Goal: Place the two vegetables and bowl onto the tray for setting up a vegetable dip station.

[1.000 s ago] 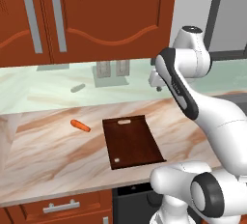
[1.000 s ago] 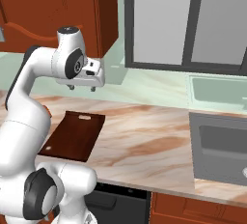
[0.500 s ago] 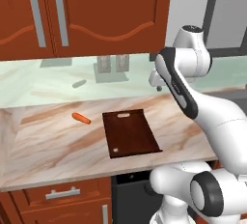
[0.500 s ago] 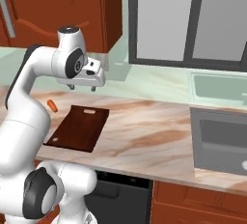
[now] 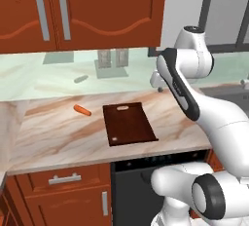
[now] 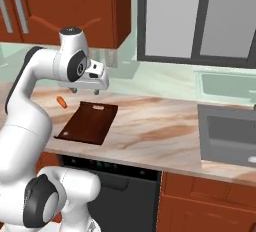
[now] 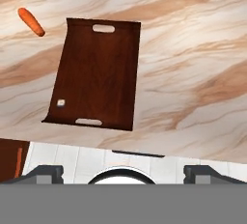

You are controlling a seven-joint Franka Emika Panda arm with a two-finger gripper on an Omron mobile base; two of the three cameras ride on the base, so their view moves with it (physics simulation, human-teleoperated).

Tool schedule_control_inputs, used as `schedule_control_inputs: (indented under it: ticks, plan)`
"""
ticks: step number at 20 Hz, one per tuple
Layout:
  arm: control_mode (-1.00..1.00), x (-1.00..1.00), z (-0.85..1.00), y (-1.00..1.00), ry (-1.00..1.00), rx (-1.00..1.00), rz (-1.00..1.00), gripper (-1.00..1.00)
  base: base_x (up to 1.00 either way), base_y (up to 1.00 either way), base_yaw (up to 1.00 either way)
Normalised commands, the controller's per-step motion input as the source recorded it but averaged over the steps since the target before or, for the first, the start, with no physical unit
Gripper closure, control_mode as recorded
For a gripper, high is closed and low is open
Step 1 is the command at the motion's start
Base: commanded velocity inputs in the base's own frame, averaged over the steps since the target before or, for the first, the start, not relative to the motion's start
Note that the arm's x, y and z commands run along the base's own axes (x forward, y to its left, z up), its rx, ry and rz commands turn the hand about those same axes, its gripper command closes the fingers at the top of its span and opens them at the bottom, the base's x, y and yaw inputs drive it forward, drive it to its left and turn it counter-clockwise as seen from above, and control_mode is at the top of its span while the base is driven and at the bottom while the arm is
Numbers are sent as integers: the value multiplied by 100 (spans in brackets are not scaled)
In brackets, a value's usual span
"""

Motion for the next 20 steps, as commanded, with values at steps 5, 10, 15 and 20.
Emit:
schedule_control_inputs:
  ticks: [5,10,15,20]
  plan:
    - [100,0,0,0,0,0,0,-100,-20,-3,-25]
    - [100,0,0,0,0,0,0,-100,-6,0,-52]
    - [100,0,0,0,0,0,0,-100,-1,0,-56]
    - [100,0,0,0,0,0,0,-100,0,-1,-51]
